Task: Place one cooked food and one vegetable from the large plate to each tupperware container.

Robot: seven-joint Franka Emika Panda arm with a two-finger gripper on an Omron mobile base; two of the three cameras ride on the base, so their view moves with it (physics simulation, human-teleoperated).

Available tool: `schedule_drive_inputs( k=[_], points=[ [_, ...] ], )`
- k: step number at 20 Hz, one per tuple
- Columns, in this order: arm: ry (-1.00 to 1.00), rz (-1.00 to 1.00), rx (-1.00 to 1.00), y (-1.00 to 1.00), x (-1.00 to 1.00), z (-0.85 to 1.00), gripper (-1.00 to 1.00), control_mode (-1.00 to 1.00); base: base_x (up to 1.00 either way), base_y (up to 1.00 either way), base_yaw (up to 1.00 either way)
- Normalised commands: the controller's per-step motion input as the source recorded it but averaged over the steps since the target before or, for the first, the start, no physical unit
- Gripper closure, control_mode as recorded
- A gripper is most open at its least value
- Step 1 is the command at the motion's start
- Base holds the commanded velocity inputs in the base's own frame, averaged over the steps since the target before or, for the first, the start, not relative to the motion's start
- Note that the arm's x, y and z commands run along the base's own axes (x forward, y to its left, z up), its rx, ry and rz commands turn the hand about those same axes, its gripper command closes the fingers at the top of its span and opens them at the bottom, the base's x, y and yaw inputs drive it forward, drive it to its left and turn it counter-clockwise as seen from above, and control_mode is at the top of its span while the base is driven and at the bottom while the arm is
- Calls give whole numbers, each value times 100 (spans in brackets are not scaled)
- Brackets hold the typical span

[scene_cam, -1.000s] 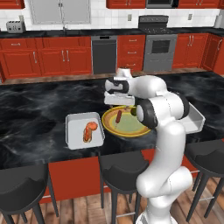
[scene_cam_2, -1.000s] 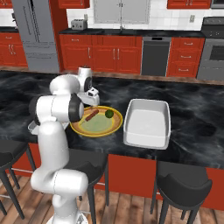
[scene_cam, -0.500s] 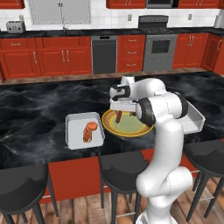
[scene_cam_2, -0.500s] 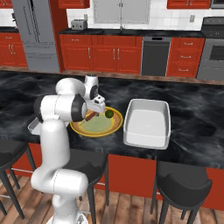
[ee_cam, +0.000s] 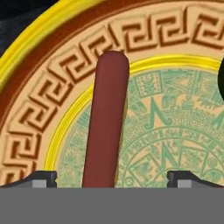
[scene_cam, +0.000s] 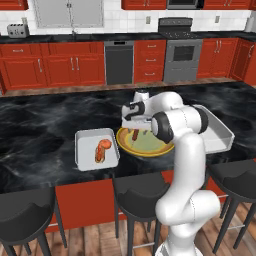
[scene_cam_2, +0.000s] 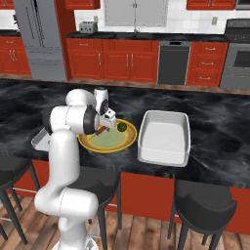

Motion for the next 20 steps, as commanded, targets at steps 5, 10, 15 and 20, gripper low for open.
schedule_drive_inputs(
  k=[5,10,15,20],
  points=[
    [-15,0,0,2,0,-40,-100,-100,0,0,0],
    [-4,0,0,0,1,-13,-100,-100,0,0,0],
    [0,0,0,0,0,-2,100,-100,0,0,0],
    [3,0,0,-6,-2,3,100,-100,0,0,0]
  ],
)
